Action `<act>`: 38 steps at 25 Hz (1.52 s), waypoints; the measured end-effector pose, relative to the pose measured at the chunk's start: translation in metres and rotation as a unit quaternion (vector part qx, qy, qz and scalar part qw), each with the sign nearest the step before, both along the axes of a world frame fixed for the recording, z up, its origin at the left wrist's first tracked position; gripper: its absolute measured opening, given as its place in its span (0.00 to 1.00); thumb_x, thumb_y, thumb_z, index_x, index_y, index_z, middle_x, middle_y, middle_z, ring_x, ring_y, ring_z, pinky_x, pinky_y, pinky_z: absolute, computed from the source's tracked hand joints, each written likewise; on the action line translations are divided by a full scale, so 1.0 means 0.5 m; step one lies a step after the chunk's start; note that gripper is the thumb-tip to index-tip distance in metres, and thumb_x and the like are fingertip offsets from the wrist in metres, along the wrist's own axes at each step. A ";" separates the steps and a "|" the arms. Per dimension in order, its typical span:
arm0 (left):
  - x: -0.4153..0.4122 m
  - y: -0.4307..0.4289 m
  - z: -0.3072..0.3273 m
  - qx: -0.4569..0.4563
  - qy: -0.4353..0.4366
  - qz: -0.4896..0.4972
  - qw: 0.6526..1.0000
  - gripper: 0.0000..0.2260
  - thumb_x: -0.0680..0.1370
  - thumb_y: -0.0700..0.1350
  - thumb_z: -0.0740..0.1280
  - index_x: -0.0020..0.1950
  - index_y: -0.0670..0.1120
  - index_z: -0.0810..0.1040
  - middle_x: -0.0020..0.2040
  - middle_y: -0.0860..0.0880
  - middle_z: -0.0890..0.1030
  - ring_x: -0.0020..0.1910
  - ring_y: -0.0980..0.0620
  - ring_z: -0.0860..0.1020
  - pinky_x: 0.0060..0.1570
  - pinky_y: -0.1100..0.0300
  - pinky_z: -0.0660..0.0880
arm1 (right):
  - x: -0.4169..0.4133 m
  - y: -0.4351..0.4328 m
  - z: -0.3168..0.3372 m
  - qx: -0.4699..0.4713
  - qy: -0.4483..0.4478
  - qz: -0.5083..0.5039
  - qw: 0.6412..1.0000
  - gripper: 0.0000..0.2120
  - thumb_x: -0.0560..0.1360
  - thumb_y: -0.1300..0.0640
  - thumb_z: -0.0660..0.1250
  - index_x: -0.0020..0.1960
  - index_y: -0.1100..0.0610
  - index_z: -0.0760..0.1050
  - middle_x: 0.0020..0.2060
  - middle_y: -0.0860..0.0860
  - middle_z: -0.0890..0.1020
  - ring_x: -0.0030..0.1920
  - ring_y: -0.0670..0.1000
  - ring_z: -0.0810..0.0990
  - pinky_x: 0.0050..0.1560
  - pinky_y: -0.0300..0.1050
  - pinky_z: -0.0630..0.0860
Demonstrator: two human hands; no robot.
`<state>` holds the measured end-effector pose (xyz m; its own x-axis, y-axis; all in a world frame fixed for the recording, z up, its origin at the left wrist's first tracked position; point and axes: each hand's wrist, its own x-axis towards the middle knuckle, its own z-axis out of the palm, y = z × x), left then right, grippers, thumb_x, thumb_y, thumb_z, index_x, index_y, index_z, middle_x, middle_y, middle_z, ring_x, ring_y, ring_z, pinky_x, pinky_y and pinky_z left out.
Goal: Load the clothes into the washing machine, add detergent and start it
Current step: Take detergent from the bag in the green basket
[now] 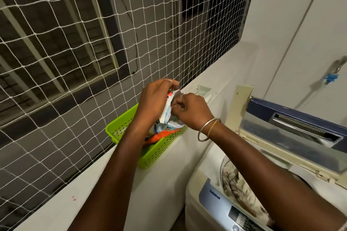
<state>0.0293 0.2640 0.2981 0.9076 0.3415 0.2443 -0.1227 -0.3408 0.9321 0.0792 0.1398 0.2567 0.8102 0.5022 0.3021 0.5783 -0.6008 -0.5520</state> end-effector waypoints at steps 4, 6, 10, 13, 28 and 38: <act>0.000 0.001 0.006 0.002 0.008 -0.004 1.000 0.15 0.77 0.48 0.59 0.50 0.49 0.86 0.48 0.54 0.86 0.51 0.55 0.83 0.60 0.48 0.78 | 0.004 -0.011 0.013 0.107 0.108 0.011 0.988 0.04 0.69 0.58 0.71 0.37 0.51 0.83 0.31 0.46 0.83 0.37 0.50 0.82 0.43 0.46 0.77; 0.000 0.003 0.009 0.015 0.011 -0.008 1.000 0.15 0.77 0.48 0.59 0.50 0.50 0.86 0.48 0.54 0.86 0.51 0.54 0.83 0.59 0.48 0.78 | 0.009 -0.020 0.020 0.174 0.172 -0.005 0.970 0.04 0.68 0.60 0.71 0.39 0.55 0.85 0.34 0.50 0.86 0.37 0.51 0.84 0.46 0.48 0.80; -0.004 0.009 0.015 0.023 0.022 -0.010 0.999 0.15 0.78 0.50 0.58 0.50 0.52 0.86 0.49 0.56 0.86 0.52 0.54 0.83 0.60 0.48 0.77 | 0.017 -0.055 0.042 0.239 0.197 -0.026 0.950 0.04 0.68 0.62 0.71 0.40 0.57 0.85 0.33 0.53 0.86 0.36 0.51 0.85 0.42 0.45 0.81; -0.004 0.012 0.019 0.019 0.026 -0.006 0.999 0.15 0.79 0.51 0.59 0.51 0.52 0.86 0.51 0.56 0.85 0.53 0.55 0.82 0.61 0.48 0.77 | 0.019 -0.082 0.059 0.236 0.183 -0.035 0.954 0.06 0.64 0.59 0.71 0.39 0.56 0.85 0.34 0.53 0.86 0.39 0.53 0.85 0.48 0.51 0.82; 0.013 0.012 0.025 0.051 0.029 -0.030 0.998 0.15 0.82 0.48 0.57 0.54 0.52 0.85 0.53 0.56 0.84 0.54 0.58 0.80 0.58 0.53 0.76 | 0.030 -0.157 0.123 0.291 0.181 -0.045 0.938 0.07 0.73 0.65 0.69 0.41 0.56 0.84 0.34 0.54 0.86 0.41 0.48 0.85 0.54 0.42 0.76; 0.019 0.018 0.024 0.045 0.032 -0.039 0.998 0.17 0.78 0.52 0.57 0.53 0.54 0.85 0.52 0.58 0.85 0.54 0.58 0.81 0.61 0.50 0.76 | 0.053 -0.166 0.129 0.293 0.184 -0.047 0.937 0.06 0.74 0.67 0.68 0.45 0.61 0.84 0.33 0.53 0.86 0.36 0.42 0.83 0.38 0.26 0.72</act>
